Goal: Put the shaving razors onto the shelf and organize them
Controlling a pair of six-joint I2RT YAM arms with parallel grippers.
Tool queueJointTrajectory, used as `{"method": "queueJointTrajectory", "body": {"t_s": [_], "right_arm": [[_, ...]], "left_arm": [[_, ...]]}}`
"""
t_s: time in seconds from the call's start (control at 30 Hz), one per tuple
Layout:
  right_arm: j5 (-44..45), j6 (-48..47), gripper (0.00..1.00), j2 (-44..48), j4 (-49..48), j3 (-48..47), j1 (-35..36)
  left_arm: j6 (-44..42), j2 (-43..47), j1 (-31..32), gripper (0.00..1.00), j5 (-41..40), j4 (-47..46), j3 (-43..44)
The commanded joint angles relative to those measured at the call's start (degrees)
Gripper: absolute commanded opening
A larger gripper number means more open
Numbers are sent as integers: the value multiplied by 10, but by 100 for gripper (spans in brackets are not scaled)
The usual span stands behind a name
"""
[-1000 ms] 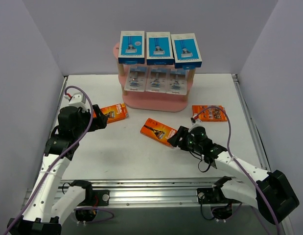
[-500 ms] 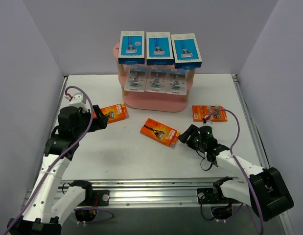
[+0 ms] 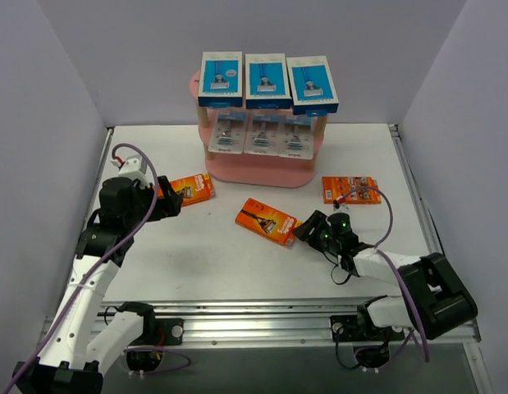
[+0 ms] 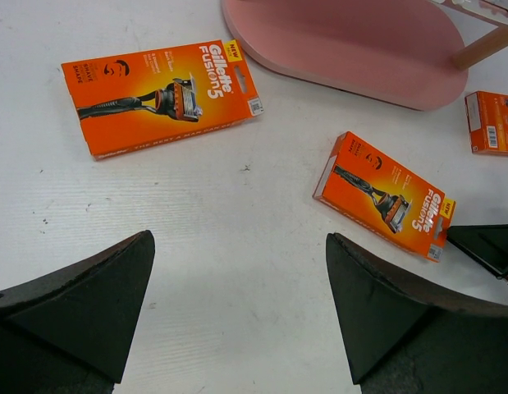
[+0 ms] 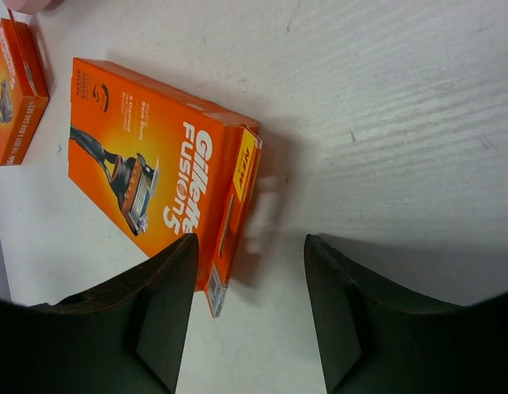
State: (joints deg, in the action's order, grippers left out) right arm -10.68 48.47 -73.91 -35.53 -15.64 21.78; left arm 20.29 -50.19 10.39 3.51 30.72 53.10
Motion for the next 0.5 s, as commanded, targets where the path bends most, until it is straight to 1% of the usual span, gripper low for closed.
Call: {"method": "queueJointTrajectory", "body": {"t_s": [0.0,0.2,0.23,0.33,0.37,0.47], "right_arm": [[-6,7,50,-31,-64,6,-2],[-22,20,49,-90,-122,10,-2],[-27,23,41,-99,-128,10,-1],[-36,35,7,-104,-147,11,-1],[-37,38,0,-100,-150,12,-2],[-39,51,0,-67,-146,19,-2]], "left_arm": [[-10,1,1,94,7,-3,14],[-10,1,1,94,8,-3,14],[-10,1,0,94,8,-3,14],[-10,-2,0,94,7,-2,14],[-10,-3,1,94,8,-2,14],[-10,-4,1,94,11,-2,14]]}}
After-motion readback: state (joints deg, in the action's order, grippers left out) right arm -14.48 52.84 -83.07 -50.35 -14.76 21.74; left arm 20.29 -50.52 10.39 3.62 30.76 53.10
